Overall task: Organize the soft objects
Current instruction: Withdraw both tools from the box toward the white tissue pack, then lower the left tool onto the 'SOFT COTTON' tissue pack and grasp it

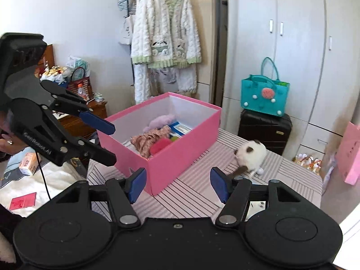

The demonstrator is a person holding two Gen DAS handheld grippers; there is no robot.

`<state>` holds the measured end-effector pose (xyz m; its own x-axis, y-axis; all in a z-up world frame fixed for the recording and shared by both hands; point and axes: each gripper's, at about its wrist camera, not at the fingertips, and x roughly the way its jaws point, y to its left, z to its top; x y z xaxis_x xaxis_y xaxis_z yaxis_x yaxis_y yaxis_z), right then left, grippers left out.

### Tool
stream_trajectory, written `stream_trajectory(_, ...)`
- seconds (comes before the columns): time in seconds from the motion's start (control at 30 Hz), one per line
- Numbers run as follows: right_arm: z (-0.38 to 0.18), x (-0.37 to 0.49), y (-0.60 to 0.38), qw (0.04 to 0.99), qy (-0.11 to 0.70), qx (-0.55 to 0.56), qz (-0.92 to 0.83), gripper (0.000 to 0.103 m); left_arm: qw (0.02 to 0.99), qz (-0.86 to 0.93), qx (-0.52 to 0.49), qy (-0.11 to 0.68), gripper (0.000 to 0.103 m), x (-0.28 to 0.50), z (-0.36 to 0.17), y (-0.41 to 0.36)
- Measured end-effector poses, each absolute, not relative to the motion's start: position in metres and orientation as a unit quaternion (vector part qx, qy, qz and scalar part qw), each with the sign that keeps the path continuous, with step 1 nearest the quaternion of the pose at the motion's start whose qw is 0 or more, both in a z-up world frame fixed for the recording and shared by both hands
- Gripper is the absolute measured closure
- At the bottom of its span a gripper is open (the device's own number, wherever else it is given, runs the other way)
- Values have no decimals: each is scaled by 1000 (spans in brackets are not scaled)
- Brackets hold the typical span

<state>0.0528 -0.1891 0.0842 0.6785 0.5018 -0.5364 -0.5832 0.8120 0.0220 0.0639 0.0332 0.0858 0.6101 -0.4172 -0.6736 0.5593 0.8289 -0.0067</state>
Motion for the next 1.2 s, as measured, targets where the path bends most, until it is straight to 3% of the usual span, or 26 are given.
stream_trajectory(0.43, 30, 56, -234, 938, 259, -50, 223, 31, 907, -266, 87, 315, 37, 74, 38, -5)
stream_trajectory(0.63, 9, 76, -253, 943, 266, -34, 195, 31, 901, -290, 29, 321, 34, 83, 30, -23)
stream_trajectory(0.93, -21, 89, -274, 961, 219, -2, 170, 26, 901, -284, 17, 326, 34, 100, 0, -55)
stream_trajectory(1.2, -41, 123, -299, 953, 252, 55, 158, 26, 911, -282, -25, 300, 34, 116, -19, -78)
